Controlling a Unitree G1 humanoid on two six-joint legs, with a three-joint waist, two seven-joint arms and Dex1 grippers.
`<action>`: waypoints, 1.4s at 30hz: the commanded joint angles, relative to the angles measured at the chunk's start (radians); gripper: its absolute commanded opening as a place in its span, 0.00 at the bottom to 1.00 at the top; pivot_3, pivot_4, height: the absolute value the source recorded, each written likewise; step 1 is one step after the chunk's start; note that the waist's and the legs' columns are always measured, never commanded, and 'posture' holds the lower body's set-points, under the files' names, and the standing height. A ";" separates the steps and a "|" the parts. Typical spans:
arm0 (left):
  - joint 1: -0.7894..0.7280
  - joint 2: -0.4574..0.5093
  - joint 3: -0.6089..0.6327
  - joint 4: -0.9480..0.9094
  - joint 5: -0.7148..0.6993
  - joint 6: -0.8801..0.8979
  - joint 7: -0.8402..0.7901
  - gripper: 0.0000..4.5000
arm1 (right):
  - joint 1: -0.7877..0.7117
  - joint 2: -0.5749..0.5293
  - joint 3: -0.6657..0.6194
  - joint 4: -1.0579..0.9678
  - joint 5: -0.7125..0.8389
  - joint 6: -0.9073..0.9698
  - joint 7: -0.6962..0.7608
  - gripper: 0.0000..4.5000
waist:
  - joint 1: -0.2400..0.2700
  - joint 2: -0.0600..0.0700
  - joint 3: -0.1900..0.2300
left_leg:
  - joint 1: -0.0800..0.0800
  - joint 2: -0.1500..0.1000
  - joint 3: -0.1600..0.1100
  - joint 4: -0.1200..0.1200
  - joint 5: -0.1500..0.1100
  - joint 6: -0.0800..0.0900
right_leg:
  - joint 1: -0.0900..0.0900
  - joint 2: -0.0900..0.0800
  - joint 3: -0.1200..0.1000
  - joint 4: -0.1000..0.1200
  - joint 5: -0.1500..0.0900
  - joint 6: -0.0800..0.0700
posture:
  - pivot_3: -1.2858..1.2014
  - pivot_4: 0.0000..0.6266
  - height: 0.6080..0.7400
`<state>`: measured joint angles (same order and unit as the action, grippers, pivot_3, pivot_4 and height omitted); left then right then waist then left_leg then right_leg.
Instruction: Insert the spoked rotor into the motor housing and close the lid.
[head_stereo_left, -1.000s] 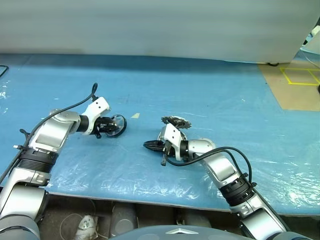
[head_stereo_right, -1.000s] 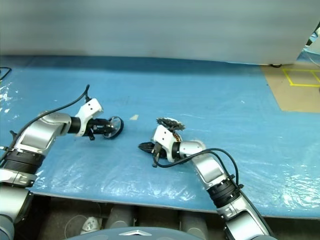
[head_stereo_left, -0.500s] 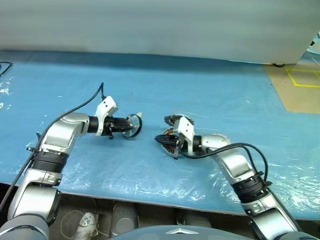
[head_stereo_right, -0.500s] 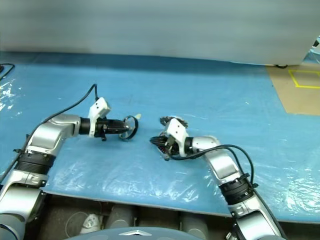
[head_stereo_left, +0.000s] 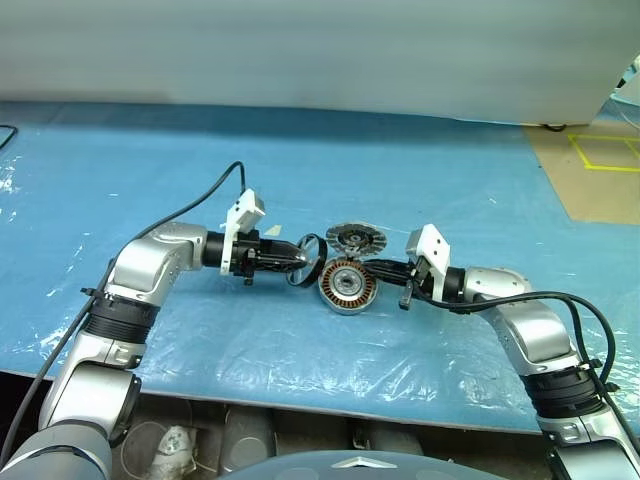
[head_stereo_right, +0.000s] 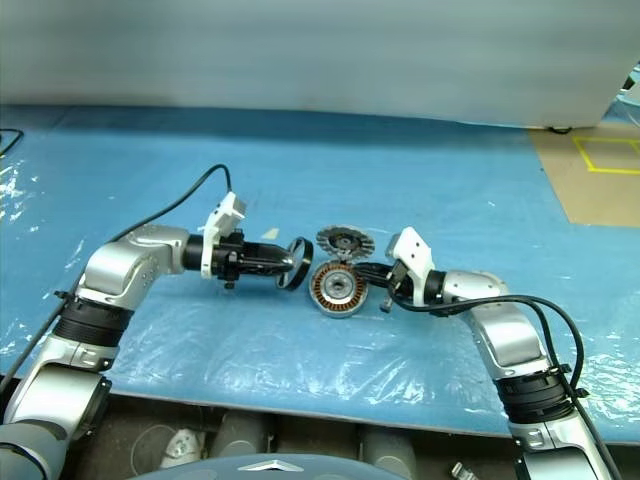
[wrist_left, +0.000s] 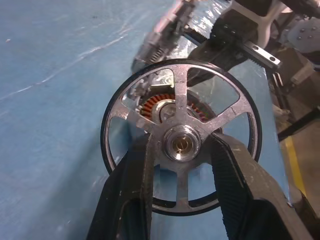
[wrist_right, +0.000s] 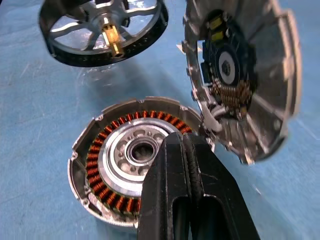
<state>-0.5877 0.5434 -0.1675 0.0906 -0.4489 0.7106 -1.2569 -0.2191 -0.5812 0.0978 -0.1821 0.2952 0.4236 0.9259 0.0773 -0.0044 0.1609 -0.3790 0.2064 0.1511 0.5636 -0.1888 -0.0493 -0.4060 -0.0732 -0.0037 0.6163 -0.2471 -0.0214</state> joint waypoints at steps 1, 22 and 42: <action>-0.034 -0.021 -0.026 -0.036 -0.001 -0.010 0.000 0.30 | 0.018 -0.017 -0.034 -0.068 0.021 -0.003 -0.008 0.00 | 0.000 0.000 0.000 | 0.000 0.000 0.000 0.000 0.000 0.001 | 0.000 0.000 0.000 0.000 0.000 0.000 | 0.52 0.24 1.00; -0.071 -0.091 -0.067 0.016 0.036 -0.064 0.013 0.30 | 0.242 -0.129 -0.131 -0.291 0.148 0.078 -0.004 0.00 | 0.001 0.000 0.000 | 0.001 0.000 0.000 0.001 0.001 0.002 | 0.001 0.000 0.000 0.000 0.000 0.000 | 0.52 0.24 1.00; -0.064 -0.140 -0.102 0.077 0.082 -0.138 0.011 0.30 | 0.295 -0.111 -0.148 -0.291 0.152 0.053 -0.053 0.00 | 0.002 0.000 0.000 | 0.001 0.000 -0.001 0.003 0.001 0.002 | 0.001 0.000 0.000 0.002 0.000 0.000 | 0.52 0.24 1.00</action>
<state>-0.6418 0.4056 -0.2700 0.1763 -0.3664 0.5915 -1.2357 0.0756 -0.6960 -0.0278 -0.4480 0.4332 0.4975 0.8755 0.0794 -0.0044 0.1609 -0.3782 0.2064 0.1506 0.5666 -0.1878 -0.0471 -0.4048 -0.0735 -0.0033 0.6184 -0.2472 -0.0216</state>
